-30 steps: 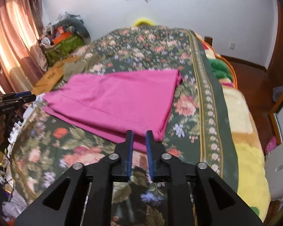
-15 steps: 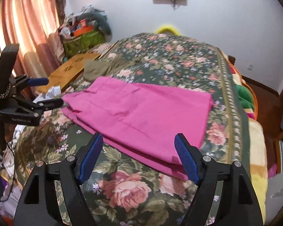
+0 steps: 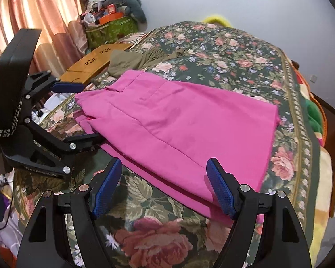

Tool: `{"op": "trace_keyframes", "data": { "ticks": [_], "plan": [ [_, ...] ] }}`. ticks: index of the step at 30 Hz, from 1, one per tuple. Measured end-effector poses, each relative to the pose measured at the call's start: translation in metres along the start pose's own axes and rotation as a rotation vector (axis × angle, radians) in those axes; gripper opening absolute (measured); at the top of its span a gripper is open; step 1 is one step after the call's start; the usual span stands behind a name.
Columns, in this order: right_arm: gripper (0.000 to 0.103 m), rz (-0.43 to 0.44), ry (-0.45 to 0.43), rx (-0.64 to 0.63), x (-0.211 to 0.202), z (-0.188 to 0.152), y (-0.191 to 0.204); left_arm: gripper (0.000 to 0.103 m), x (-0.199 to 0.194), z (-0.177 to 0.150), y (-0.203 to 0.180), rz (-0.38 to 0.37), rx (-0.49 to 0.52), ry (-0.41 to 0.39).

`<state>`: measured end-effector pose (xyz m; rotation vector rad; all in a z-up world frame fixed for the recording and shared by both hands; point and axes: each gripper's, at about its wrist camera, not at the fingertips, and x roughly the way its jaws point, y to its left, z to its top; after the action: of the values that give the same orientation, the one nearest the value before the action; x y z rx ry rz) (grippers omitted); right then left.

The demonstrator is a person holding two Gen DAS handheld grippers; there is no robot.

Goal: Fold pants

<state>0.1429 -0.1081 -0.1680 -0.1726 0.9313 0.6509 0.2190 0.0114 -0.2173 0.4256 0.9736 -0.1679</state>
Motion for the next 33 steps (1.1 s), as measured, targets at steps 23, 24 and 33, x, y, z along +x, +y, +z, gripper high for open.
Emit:
{"op": "trace_keyframes", "data": {
  "ticks": [23, 24, 33],
  "plan": [
    [0.007, 0.036, 0.009, -0.097, 0.008, 0.011, 0.014, 0.016, -0.004, -0.002, 0.01, -0.148, -0.099, 0.006],
    [0.007, 0.033, 0.008, -0.101, 0.007, 0.01, 0.014, 0.016, -0.005, -0.002, 0.01, -0.147, -0.098, 0.004],
    [0.009, 0.015, 0.056, -0.061, 0.011, 0.003, 0.011, 0.023, -0.009, -0.011, 0.0, -0.128, -0.076, 0.04]
  ]
}}
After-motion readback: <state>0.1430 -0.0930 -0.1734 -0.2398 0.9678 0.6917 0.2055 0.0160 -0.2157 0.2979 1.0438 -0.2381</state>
